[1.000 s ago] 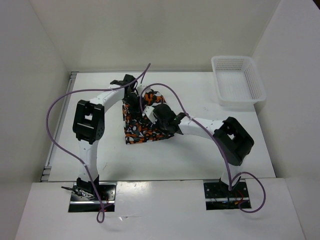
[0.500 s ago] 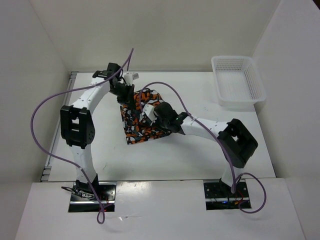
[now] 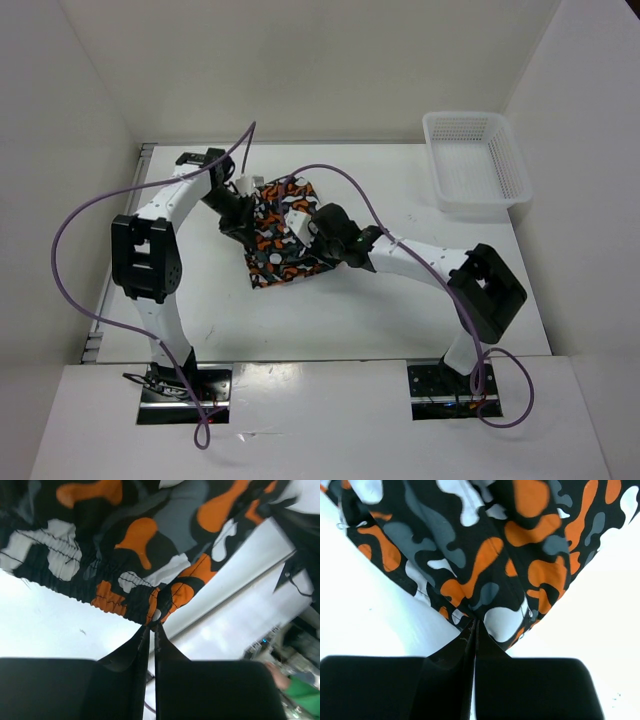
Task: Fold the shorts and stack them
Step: Fold the shorts
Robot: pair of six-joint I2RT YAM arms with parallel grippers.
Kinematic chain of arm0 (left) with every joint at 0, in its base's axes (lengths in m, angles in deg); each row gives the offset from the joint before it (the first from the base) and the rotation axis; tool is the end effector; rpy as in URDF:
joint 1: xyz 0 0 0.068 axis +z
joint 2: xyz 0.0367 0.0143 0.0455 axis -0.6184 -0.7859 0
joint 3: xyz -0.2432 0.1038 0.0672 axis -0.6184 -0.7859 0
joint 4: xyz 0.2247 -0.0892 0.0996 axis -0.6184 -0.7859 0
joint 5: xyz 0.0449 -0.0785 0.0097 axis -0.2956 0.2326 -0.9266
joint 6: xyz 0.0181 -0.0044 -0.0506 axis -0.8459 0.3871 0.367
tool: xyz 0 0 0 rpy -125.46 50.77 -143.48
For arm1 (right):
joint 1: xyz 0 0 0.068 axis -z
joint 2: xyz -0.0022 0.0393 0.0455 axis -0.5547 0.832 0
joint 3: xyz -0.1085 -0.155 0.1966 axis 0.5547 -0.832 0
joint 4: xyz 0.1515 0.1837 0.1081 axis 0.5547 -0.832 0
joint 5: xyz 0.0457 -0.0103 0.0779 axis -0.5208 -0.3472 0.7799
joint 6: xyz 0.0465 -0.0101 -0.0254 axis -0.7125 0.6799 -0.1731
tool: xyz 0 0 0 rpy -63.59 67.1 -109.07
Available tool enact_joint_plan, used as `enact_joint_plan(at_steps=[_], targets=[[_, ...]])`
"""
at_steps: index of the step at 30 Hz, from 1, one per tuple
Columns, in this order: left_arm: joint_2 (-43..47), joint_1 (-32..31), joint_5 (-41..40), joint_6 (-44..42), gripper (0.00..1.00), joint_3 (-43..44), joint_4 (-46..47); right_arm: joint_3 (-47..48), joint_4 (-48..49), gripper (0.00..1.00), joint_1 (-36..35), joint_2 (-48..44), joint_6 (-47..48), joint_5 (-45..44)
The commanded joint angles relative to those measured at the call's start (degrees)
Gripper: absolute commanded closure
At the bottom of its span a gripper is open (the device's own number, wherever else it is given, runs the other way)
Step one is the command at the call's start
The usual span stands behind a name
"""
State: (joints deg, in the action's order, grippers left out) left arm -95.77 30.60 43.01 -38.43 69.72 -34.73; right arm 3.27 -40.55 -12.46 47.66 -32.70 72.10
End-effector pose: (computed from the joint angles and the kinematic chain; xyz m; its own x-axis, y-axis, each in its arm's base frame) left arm 0.3718 -0.0677 0.2446 -0.9844 0.1272 -0.1217 0.1716 0.8475 -0.5023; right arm 0.2508 0.2596 0.2149 -0.1451 -0.7759 -0.6139 -0.8523 0.4131 -0.3207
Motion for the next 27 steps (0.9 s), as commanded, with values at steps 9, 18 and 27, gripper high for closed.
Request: enact_joint_plan(at_steps=[9,18,27], targets=[[-0.93,0.04,3.9,-0.27,0.52,-5.83,-1.7,-0.95,-4.08,0.97,-0.08,-3.33,3.94,4.31],[1.97,5.04,8.48,-0.27,0.23,2.88,-3.12,-1.48,-4.61,0.7,-0.08,-11.93,5.0,5.98],[-4.43,6.19,2.24,-0.27,0.0,1.39,12.88,3.86,2.57,0.76,-0.96,-7.22,-3.95,15.12]])
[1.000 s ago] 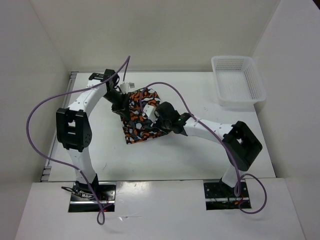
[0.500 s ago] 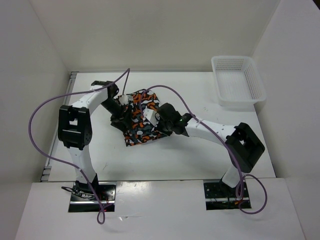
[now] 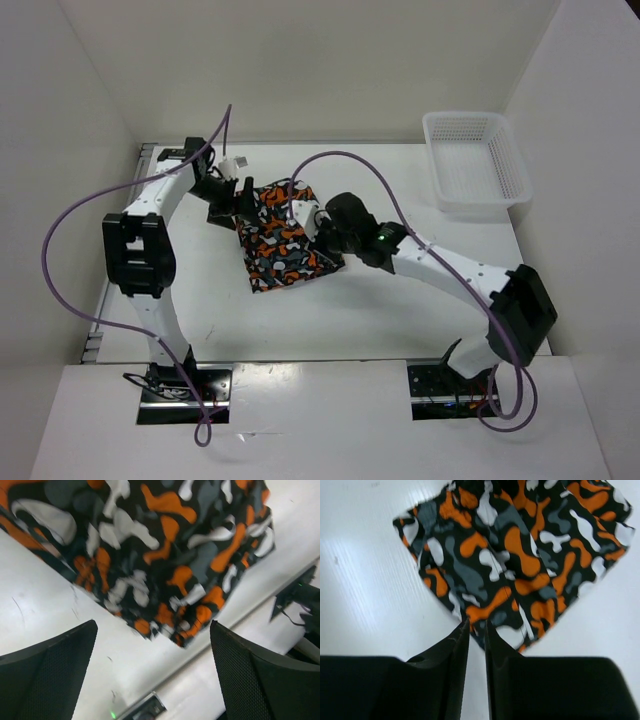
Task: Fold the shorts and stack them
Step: Fold the shorts
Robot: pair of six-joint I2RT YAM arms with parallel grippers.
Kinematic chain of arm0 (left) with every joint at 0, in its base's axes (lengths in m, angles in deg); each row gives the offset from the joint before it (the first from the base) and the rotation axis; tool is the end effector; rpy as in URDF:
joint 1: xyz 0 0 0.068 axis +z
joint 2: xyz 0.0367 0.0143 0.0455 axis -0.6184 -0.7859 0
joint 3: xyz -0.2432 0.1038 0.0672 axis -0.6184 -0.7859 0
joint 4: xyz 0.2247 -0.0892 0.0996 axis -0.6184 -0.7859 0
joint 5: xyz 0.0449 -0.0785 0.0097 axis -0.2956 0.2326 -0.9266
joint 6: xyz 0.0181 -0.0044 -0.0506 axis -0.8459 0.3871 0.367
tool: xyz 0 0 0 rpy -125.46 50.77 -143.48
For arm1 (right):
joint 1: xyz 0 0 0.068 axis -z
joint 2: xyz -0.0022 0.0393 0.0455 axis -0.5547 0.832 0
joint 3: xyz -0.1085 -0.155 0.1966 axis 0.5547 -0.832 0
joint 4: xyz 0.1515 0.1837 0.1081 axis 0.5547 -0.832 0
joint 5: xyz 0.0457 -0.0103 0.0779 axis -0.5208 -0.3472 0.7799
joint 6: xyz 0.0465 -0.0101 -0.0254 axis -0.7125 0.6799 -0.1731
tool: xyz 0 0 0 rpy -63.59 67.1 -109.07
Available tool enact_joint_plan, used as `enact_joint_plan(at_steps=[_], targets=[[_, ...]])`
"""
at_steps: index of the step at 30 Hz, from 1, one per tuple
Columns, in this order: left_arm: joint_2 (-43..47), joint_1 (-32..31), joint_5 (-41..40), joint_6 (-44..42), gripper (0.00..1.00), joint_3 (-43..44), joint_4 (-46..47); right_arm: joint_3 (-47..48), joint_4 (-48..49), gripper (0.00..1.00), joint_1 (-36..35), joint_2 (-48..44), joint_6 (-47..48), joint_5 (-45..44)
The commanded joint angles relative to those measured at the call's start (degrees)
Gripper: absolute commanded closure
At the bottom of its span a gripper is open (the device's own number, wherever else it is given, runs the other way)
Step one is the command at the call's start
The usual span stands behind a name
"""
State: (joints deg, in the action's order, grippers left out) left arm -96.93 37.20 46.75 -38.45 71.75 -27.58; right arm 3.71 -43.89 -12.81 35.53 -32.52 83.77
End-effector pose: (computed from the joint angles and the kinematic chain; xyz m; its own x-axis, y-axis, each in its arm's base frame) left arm 0.3962 -0.0269 0.2505 -0.9658 0.0132 -0.2590 0.1567 0.8253 -0.5425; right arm 0.2217 0.2426 0.2820 -0.0200 -0.6451 -0.7639 -0.9082 0.3312 -0.2559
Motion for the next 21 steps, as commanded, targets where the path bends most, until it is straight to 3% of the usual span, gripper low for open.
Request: enact_joint_plan(at_steps=[1,5,8,10,11,12,16,19,21], targets=[[-4.24,-0.41,-1.5,-0.25,0.0,-0.65,6.61,4.31,7.6,0.78,-0.61,7.02,-6.66,3.97],[-7.06,-1.46,-2.82,-0.25,0.0,-2.48,11.62,3.8,18.41,0.88,-1.14,13.45,-9.67,4.76],[-8.73,-1.47,-3.35,-0.25,0.1,-2.49,13.38,5.11,19.91,0.88,-1.14,18.55,-12.9,3.63],[-10.05,-1.47,-4.14,-0.25,0.29,-2.49,14.17,5.11,19.92,0.89,-1.14,21.8,-13.89,2.22],[-10.83,-1.47,-4.14,-0.25,0.56,-2.49,14.96,4.42,19.92,0.89,-1.14,22.68,-14.5,2.22],[-10.84,-1.47,-4.14,-0.25,0.66,-2.49,15.49,4.41,19.31,0.89,-1.14,24.52,-15.29,2.91],[-13.21,-1.47,-1.95,-0.25,0.77,0.4,16.02,3.01,18.51,0.91,-1.66,25.77,-17.41,4.32],[-14.61,-1.47,-0.37,-0.25,0.92,3.82,16.63,1.26,18.51,0.92,-2.19,24.72,-19.42,4.33],[-15.23,-1.47,0.6,-0.25,0.92,6.11,16.64,0.02,18.51,0.92,-2.19,24.19,-20.04,3.71]])
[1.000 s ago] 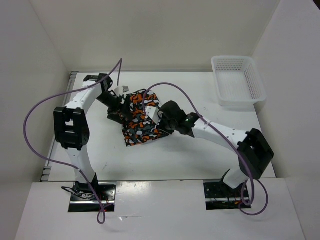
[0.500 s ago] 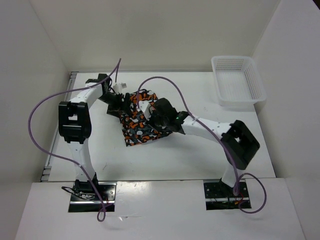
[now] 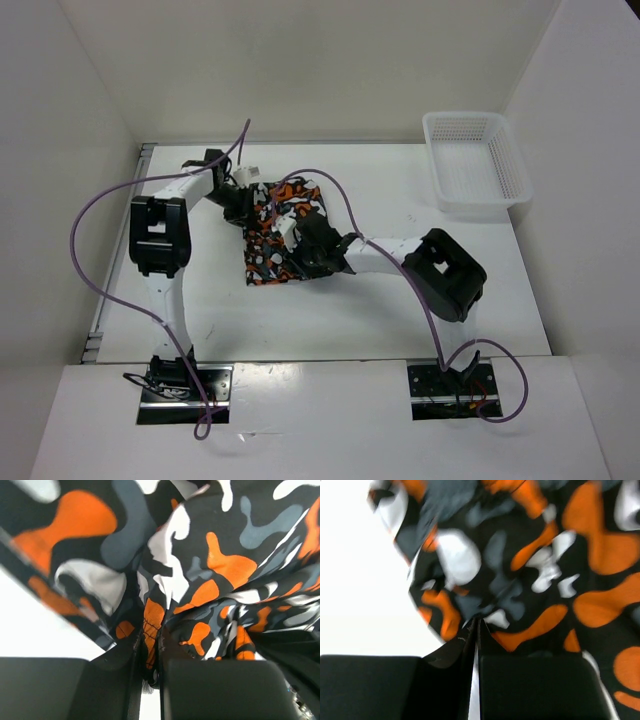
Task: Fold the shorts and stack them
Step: Fold the shorts
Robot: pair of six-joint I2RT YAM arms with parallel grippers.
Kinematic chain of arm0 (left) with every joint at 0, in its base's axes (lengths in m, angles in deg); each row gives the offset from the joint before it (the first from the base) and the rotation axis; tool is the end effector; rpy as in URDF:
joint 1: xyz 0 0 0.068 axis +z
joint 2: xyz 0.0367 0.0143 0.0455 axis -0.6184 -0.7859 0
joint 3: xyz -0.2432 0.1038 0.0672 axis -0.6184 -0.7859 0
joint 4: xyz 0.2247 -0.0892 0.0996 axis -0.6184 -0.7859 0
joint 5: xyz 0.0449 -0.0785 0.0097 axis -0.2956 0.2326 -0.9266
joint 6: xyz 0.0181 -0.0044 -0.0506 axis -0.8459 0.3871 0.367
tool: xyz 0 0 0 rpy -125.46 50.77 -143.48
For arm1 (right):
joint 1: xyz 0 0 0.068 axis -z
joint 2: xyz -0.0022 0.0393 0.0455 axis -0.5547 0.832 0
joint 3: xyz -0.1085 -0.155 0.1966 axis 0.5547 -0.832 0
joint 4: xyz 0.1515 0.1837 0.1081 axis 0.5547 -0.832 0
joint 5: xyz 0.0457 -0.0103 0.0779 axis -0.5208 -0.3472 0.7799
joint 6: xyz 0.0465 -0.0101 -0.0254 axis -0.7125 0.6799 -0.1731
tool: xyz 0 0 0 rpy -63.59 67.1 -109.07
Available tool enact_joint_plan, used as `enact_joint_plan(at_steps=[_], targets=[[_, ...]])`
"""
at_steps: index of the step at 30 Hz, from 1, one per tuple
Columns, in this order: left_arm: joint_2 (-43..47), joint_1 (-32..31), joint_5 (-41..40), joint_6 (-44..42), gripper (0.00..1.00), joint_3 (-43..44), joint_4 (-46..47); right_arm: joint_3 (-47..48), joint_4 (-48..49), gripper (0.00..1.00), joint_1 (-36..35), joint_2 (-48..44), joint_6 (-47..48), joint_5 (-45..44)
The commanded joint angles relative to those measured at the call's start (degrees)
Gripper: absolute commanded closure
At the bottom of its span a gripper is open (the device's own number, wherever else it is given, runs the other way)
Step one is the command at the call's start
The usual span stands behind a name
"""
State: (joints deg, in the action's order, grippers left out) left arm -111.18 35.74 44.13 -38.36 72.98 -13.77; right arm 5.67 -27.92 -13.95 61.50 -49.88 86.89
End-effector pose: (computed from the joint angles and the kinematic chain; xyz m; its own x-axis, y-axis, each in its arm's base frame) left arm 0.4461 -0.0378 0.1619 -0.9617 0.0362 -0.2716 0.1742 0.8460 -0.5040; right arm 0.2655 0.3032 0.1575 -0.3492 -0.5964 -0.7227 -0.8882 0.4565 0.0524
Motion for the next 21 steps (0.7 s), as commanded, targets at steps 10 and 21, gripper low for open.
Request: enact_joint_plan(at_steps=[10,21], targets=[[-4.94,-0.53,3.23,-0.34,0.37,16.32,2.92,4.63,-1.49,0.92,0.0,-1.78,2.04,-1.88],[13.58,-2.37,1.91,-0.34,0.03,7.81,5.64,10.01,-10.83,0.92,5.17,-12.23,0.04,0.32]])
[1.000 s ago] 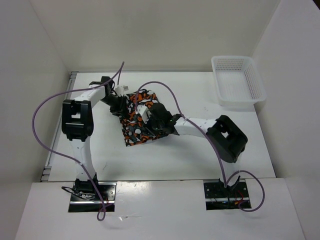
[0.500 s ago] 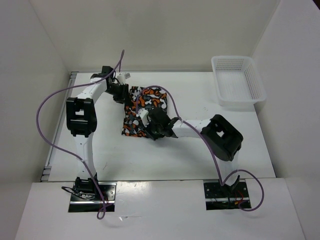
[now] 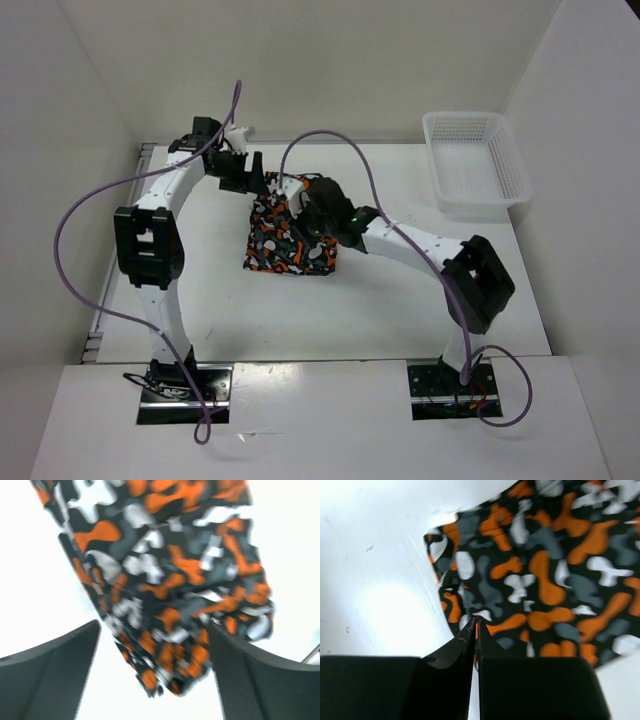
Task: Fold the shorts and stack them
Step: Fold the shorts
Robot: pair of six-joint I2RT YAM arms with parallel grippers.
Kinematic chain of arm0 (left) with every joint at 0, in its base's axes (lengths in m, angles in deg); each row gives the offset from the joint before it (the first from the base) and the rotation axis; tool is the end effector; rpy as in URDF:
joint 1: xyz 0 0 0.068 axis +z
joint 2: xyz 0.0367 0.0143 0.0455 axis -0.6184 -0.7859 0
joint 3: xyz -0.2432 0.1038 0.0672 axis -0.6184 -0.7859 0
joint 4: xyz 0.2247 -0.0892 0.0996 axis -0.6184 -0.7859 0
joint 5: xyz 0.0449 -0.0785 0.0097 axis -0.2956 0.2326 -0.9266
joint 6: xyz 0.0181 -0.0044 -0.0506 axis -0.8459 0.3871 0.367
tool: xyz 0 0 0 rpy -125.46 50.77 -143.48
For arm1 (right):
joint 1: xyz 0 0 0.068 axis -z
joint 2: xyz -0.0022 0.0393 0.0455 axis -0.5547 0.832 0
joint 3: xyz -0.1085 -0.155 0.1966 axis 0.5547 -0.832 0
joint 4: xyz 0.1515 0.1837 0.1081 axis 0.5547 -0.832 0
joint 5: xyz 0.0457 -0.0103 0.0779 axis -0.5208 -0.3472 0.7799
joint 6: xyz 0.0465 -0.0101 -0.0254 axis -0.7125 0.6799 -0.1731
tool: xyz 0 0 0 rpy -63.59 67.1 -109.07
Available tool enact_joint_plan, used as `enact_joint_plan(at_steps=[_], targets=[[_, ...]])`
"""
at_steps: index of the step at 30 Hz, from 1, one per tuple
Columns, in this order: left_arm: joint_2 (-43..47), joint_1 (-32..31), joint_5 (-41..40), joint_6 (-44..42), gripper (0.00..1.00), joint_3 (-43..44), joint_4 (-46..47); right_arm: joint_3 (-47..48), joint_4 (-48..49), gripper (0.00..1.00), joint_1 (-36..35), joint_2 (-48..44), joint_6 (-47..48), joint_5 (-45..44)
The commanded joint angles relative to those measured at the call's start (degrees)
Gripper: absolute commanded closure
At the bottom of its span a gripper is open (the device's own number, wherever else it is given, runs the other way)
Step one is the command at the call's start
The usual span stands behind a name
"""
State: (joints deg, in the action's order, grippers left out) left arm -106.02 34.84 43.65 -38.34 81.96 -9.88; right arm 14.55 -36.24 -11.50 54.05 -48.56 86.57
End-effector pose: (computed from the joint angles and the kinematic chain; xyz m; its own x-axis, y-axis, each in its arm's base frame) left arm 0.4638 -0.0456 0.2502 -0.8300 0.0433 -0.5560 0.3324 0.8390 -0.4308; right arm 0.2813 0.2944 0.2446 -0.2790 -0.5167 -0.8095 -0.8757 0.4828 -0.0064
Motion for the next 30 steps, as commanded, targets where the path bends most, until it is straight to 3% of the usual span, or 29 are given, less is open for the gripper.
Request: enact_joint_plan(at_steps=[1,6,13,19,20,23,26,27,30], targets=[[9.14,-1.48,3.0,-0.36,0.1,-3.53,1.75,-0.18,-3.02,0.92,3.52,-5.4,-1.89,0.65],[10.56,-4.28,6.08,-0.36,0.62,-12.59,-0.1,-5.19,-0.75,0.92,6.25,-2.86,-3.74,-1.28],[4.5,-6.92,-0.14,-0.36,0.63,-20.95,0.42,-5.2,-0.21,0.92,10.37,6.8,-5.14,-0.93],[5.02,-6.4,-5.34,-0.36,0.63,-23.86,0.96,-5.81,0.31,0.92,11.97,6.81,-6.55,-0.93],[5.02,-6.4,-5.34,-0.36,0.61,-23.34,0.96,-5.2,0.31,0.92,11.97,6.81,-6.55,-0.93],[6.15,-6.4,-0.69,-0.36,0.42,-20.62,-0.88,-2.31,-0.74,0.9,11.97,5.15,-4.79,-0.93],[9.75,-5.79,2.13,-0.36,0.05,-16.75,-2.12,2.61,-4.95,0.85,11.97,1.11,-2.25,-2.77],[11.33,-5.79,3.0,-0.36,0.0,-16.74,-2.12,5.49,-6.44,0.85,12.49,-1.51,-2.24,-3.3],[17.92,-3.59,4.41,-0.36,0.0,-16.74,-0.63,9.2,-11.1,0.85,16.79,-7.48,-0.93,-4.0]])
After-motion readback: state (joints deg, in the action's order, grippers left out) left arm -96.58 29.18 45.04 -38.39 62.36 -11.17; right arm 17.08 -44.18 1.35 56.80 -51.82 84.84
